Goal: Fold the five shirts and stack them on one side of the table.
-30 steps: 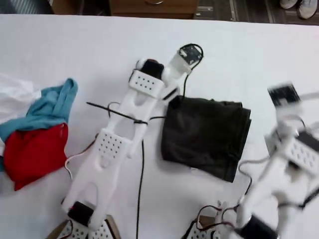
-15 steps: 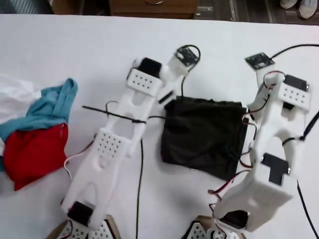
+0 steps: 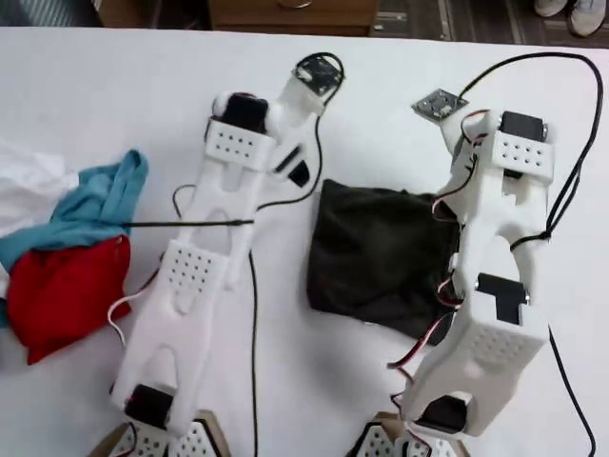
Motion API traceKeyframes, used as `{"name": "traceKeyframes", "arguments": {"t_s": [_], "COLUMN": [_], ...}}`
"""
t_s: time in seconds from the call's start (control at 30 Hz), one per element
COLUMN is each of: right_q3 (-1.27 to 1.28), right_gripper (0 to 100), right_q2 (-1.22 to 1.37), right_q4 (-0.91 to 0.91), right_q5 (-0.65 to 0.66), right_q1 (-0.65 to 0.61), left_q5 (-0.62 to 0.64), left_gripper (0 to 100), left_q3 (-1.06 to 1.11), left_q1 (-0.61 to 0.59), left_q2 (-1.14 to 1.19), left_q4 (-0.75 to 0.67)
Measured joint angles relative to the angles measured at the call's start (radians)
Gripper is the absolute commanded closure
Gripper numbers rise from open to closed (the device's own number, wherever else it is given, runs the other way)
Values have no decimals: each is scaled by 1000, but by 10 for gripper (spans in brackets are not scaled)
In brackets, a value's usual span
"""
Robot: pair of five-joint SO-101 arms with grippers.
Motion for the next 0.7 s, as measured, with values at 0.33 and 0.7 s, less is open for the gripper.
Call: {"name": "traceKeyframes", "arguments": {"t_s": [0.33,0.7], "right_q3": [11,-29], "right_gripper": [919,978], "right_q2": [149,161], "right_q4": [-72,-130], "right_q5": [37,40], "right_q1": [0,2], "left_q5": [0,0], "left_gripper": [714,714], "left_q3": [0,0], "left_q1": [-28,-28], "left_q2": [0,0], "left_q4": [2,2]}}
